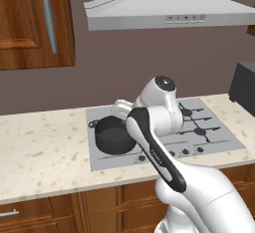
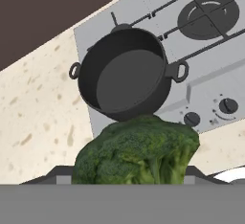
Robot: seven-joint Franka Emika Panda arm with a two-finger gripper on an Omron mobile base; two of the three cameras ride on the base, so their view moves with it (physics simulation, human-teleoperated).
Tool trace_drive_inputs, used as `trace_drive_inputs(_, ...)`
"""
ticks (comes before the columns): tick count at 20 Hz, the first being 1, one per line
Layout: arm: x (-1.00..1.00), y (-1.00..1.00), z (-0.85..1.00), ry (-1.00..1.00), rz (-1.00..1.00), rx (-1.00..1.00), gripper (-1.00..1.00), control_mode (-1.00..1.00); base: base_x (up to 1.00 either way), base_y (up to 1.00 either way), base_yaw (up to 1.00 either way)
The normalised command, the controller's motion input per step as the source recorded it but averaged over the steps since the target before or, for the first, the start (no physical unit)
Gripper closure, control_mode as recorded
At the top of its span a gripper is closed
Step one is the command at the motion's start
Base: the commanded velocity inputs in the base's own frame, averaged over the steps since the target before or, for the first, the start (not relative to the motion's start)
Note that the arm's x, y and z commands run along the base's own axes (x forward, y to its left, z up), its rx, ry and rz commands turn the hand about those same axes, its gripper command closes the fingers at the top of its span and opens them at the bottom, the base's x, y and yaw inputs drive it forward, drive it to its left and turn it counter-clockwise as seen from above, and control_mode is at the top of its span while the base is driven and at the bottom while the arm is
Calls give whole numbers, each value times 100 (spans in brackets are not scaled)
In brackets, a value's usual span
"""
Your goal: Turn on the burner for the pot on the stove. Wait thirty seconds for the pot to heat up. Then add the broccoli to the pot.
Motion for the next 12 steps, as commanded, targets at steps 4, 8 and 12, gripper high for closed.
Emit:
trace_drive_inputs(4, 51, 32, -1, 0, -6, -9, 100, -100, 0, 0, 0)
trace_drive_inputs(8, 67, 6, -6, 0, -5, -2, 100, -100, 0, 0, 0)
trace_drive_inputs(12, 68, 0, -5, 6, 0, 0, 100, -100, 0, 0, 0)
